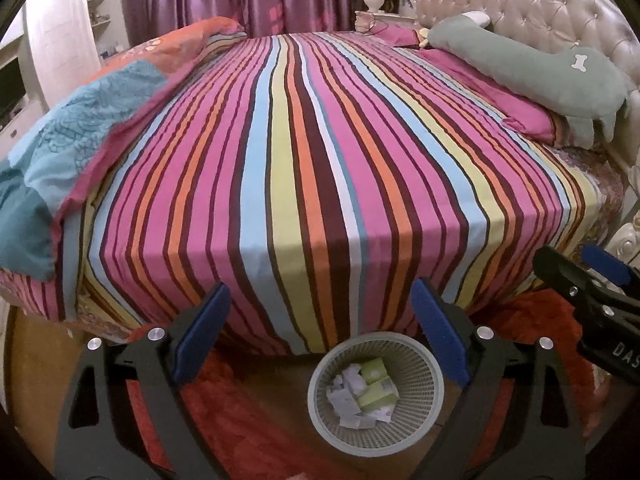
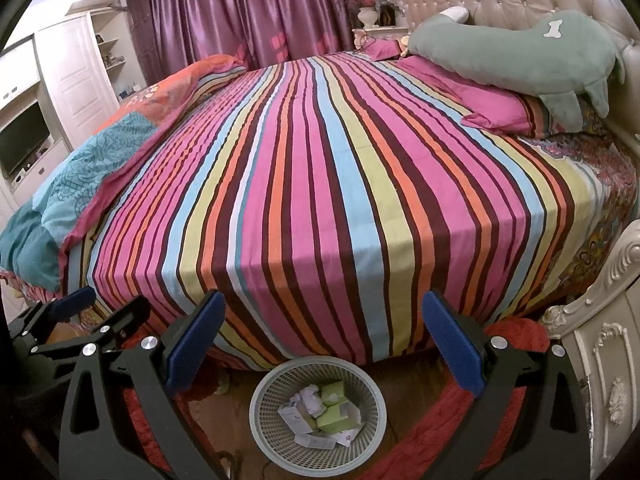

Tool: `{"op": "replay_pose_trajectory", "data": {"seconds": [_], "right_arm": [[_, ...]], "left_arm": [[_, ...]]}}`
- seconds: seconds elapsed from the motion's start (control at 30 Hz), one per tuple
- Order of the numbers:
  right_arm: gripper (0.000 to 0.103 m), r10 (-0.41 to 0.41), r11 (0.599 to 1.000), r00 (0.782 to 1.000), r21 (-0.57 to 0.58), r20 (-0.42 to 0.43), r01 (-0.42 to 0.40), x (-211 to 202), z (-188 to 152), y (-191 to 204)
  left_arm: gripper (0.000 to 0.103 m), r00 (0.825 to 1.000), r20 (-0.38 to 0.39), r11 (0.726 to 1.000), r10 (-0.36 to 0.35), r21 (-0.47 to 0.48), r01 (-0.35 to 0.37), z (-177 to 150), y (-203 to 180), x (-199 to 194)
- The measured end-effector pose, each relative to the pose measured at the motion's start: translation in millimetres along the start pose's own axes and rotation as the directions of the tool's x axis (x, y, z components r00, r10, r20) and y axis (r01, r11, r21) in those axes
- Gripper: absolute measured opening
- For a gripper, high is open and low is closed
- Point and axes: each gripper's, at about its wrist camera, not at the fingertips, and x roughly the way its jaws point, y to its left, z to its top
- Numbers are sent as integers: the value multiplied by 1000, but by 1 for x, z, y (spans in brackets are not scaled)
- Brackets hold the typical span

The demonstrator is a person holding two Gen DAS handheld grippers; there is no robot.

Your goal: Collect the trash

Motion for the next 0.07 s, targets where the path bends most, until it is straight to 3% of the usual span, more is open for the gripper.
{"op": "replay_pose_trajectory", "data": {"seconds": [0.07], "right_arm": [[94,0,1000,1000,3,-1,0,0,0,0]], "left_arm": [[89,1000,-1,1000,-1,1,1,0,0,0]]}}
